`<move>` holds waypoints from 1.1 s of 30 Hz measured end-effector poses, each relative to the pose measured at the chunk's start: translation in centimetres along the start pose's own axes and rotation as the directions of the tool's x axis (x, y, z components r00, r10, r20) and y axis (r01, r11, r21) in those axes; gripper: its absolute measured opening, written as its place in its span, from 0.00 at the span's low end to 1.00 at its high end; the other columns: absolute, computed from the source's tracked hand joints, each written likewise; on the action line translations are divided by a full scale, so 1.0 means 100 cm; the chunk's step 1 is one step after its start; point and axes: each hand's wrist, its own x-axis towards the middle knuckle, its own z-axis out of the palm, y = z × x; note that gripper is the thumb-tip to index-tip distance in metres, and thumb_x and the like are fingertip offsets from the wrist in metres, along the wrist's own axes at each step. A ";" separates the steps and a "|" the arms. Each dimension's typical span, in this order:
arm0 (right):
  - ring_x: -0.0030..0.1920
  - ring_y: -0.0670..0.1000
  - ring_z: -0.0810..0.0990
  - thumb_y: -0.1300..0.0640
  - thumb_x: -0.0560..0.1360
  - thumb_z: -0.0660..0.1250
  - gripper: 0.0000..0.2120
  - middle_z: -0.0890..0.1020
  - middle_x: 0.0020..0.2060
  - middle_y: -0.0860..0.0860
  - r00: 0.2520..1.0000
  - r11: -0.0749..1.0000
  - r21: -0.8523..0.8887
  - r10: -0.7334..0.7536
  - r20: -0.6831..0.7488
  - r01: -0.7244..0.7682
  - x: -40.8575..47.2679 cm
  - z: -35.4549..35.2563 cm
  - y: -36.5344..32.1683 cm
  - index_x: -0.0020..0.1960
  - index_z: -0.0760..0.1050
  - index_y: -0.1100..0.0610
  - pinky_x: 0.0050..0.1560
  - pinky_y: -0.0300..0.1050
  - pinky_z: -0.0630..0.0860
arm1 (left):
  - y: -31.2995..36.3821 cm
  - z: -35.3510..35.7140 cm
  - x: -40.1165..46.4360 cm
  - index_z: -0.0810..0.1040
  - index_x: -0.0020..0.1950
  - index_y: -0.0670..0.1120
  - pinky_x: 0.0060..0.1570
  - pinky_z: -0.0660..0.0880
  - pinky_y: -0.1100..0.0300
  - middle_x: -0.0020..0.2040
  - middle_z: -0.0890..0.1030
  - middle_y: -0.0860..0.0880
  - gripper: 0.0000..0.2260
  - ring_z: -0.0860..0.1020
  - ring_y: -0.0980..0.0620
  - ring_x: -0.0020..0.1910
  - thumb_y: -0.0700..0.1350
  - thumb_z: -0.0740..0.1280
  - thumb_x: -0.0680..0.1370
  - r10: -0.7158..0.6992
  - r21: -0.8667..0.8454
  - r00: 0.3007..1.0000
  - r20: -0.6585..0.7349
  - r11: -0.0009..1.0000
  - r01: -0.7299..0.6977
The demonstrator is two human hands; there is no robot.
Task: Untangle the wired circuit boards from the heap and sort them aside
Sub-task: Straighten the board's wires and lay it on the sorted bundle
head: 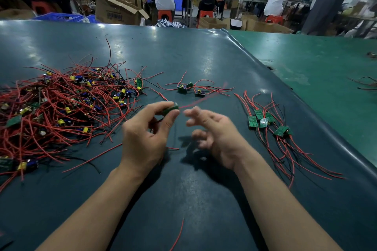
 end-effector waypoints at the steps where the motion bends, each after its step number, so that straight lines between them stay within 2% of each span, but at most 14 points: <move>1: 0.27 0.45 0.75 0.41 0.63 0.72 0.20 0.80 0.37 0.48 0.998 0.999 -0.049 -0.009 0.064 0.012 -0.001 0.006 0.004 0.48 0.81 0.54 0.21 0.35 0.69 | 0.000 0.001 -0.001 0.82 0.53 0.44 0.43 0.76 0.67 0.47 0.83 0.56 0.07 0.81 0.60 0.41 0.42 0.71 0.76 0.007 -0.026 0.999 0.052 1.000 -0.005; 3: 0.29 0.47 0.75 0.41 0.68 0.69 0.15 0.79 0.36 0.49 0.993 0.991 -0.117 -0.050 0.110 0.063 -0.003 0.011 0.009 0.43 0.82 0.52 0.21 0.37 0.70 | -0.002 0.001 -0.002 0.82 0.55 0.45 0.45 0.78 0.62 0.46 0.84 0.54 0.07 0.82 0.59 0.44 0.43 0.69 0.78 -0.006 -0.063 0.992 0.125 0.998 0.014; 5: 0.29 0.47 0.75 0.44 0.71 0.68 0.12 0.80 0.37 0.49 0.988 0.985 -0.131 -0.100 0.115 0.115 -0.004 0.013 0.010 0.46 0.82 0.52 0.22 0.38 0.71 | -0.004 0.000 0.000 0.82 0.55 0.48 0.44 0.79 0.57 0.47 0.84 0.55 0.07 0.83 0.56 0.43 0.44 0.68 0.79 -0.013 -0.080 0.990 0.137 0.996 0.025; 8: 0.29 0.48 0.77 0.50 0.71 0.70 0.11 0.84 0.42 0.49 0.981 0.983 -0.089 -0.151 0.119 0.162 -0.004 0.014 0.010 0.52 0.80 0.50 0.22 0.38 0.73 | -0.005 -0.001 0.000 0.81 0.56 0.51 0.43 0.79 0.48 0.47 0.84 0.55 0.08 0.83 0.47 0.41 0.47 0.65 0.80 -0.014 -0.103 0.987 0.163 0.994 0.031; 10: 0.30 0.48 0.78 0.52 0.71 0.70 0.10 0.85 0.44 0.49 0.977 0.981 -0.047 -0.183 0.107 0.189 -0.005 0.015 0.010 0.52 0.81 0.47 0.23 0.38 0.72 | -0.004 0.001 -0.001 0.80 0.58 0.53 0.40 0.78 0.43 0.47 0.84 0.55 0.08 0.81 0.39 0.39 0.49 0.64 0.80 -0.033 -0.120 0.980 0.195 0.991 0.057; 12: 0.32 0.47 0.78 0.53 0.69 0.71 0.11 0.84 0.43 0.48 0.978 0.982 0.018 -0.191 0.086 0.190 -0.006 0.018 0.009 0.51 0.81 0.47 0.23 0.37 0.70 | -0.004 0.002 -0.001 0.79 0.58 0.52 0.40 0.78 0.42 0.49 0.84 0.57 0.08 0.80 0.37 0.39 0.48 0.64 0.80 -0.044 -0.120 0.980 0.192 0.990 0.068; 15: 0.34 0.46 0.79 0.56 0.70 0.72 0.10 0.83 0.40 0.48 0.972 0.972 0.045 -0.232 0.019 0.231 -0.005 0.019 0.011 0.51 0.81 0.50 0.23 0.37 0.71 | -0.004 0.002 -0.001 0.79 0.57 0.48 0.39 0.78 0.43 0.46 0.84 0.53 0.08 0.80 0.37 0.38 0.48 0.65 0.79 -0.051 -0.095 0.985 0.167 0.993 0.068; 18: 0.34 0.46 0.79 0.64 0.72 0.72 0.07 0.84 0.38 0.49 0.950 0.952 0.005 -0.306 -0.068 0.307 -0.005 0.021 0.013 0.47 0.81 0.52 0.24 0.37 0.71 | -0.002 0.001 0.000 0.80 0.56 0.50 0.33 0.75 0.48 0.42 0.83 0.48 0.06 0.78 0.43 0.33 0.45 0.66 0.80 -0.021 -0.066 0.986 0.163 0.997 0.032; 20: 0.33 0.47 0.79 0.66 0.71 0.73 0.08 0.84 0.36 0.49 0.914 0.924 -0.042 -0.382 -0.137 0.379 -0.005 0.021 0.013 0.45 0.80 0.54 0.25 0.38 0.71 | -0.002 0.000 0.001 0.81 0.55 0.48 0.35 0.74 0.51 0.44 0.82 0.50 0.06 0.78 0.49 0.37 0.43 0.67 0.79 0.016 -0.029 0.988 0.155 1.000 -0.011; 22: 0.32 0.48 0.78 0.66 0.69 0.75 0.09 0.83 0.35 0.49 0.862 0.882 -0.098 -0.472 -0.185 0.462 -0.004 0.018 0.012 0.43 0.77 0.56 0.25 0.39 0.71 | -0.002 0.000 0.001 0.81 0.54 0.46 0.37 0.74 0.52 0.47 0.82 0.50 0.06 0.79 0.49 0.40 0.43 0.67 0.79 0.005 -0.012 0.988 0.153 1.000 -0.003; 24: 0.31 0.48 0.78 0.66 0.70 0.75 0.11 0.83 0.35 0.49 0.848 0.866 -0.105 -0.500 -0.179 0.489 -0.004 0.017 0.012 0.42 0.74 0.56 0.24 0.39 0.71 | -0.001 0.000 0.001 0.81 0.55 0.46 0.38 0.76 0.50 0.45 0.83 0.51 0.07 0.81 0.47 0.37 0.44 0.67 0.79 -0.054 -0.051 0.985 0.165 0.997 0.063; 28: 0.29 0.48 0.78 0.63 0.74 0.71 0.09 0.83 0.34 0.49 0.924 0.917 -0.146 -0.380 -0.045 0.370 -0.003 0.018 0.014 0.50 0.72 0.56 0.22 0.40 0.73 | 0.001 -0.002 0.001 0.81 0.56 0.45 0.44 0.79 0.55 0.44 0.83 0.54 0.08 0.82 0.57 0.41 0.41 0.65 0.80 -0.031 -0.052 0.984 0.175 0.998 0.041; 30: 0.28 0.48 0.77 0.61 0.76 0.69 0.04 0.82 0.31 0.51 0.933 0.905 -0.240 -0.359 0.019 0.352 -0.003 0.018 0.016 0.47 0.75 0.55 0.22 0.42 0.73 | 0.000 -0.003 0.002 0.81 0.57 0.45 0.42 0.78 0.56 0.41 0.82 0.54 0.09 0.81 0.56 0.39 0.41 0.64 0.80 -0.021 -0.034 0.980 0.199 0.999 0.028; 33: 0.26 0.48 0.76 0.60 0.76 0.70 0.07 0.79 0.28 0.51 0.914 0.882 -0.289 -0.404 -0.051 0.373 -0.004 0.016 0.013 0.42 0.76 0.51 0.22 0.40 0.71 | 0.001 -0.007 0.004 0.81 0.58 0.46 0.41 0.76 0.53 0.36 0.80 0.52 0.09 0.79 0.53 0.35 0.43 0.65 0.79 -0.018 0.020 0.972 0.232 1.000 0.014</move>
